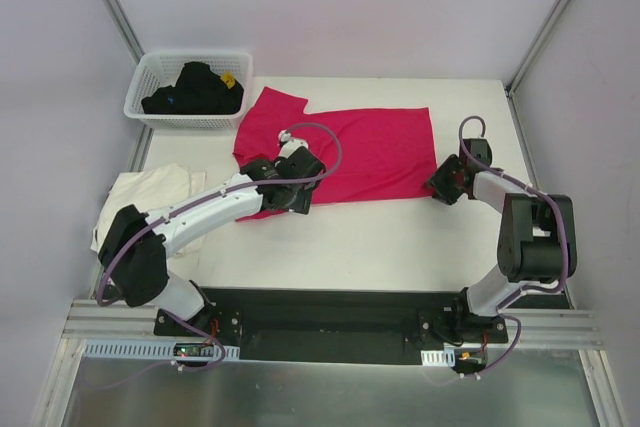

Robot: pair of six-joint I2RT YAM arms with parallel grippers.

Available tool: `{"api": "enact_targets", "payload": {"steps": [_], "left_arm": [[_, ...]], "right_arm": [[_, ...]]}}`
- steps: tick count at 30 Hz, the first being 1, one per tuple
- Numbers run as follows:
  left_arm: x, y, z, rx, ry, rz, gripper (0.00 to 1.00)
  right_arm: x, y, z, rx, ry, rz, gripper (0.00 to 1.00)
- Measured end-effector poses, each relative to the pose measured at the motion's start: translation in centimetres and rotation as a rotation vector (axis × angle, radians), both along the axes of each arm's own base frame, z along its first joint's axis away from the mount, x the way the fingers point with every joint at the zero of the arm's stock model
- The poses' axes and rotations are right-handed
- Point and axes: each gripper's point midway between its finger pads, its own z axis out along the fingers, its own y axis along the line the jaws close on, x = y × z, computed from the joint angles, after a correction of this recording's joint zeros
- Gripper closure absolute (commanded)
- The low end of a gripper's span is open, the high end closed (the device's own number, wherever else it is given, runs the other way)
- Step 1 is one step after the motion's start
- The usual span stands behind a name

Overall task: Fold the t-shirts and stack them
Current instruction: Fold the flattened tshirt in 1/3 of the way

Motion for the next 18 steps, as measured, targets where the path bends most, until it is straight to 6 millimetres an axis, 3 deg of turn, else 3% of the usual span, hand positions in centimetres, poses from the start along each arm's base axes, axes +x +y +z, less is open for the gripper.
{"api": "enact_targets", "payload": {"steps": [15,18], "left_arm": [[-0.1,2.0,1.7,0.083,-0.036,-0.008,0.1],[-0.3,2.3,1.9,0.086,-0.037,-0.008,0.1]], "right_arm": [[0.3,-1.2,-0.5,-0.035,0.007,-0.037,0.9],[-0.2,-2.3,-0.6,-0.049,0.01,-0.067,0.91]]}}
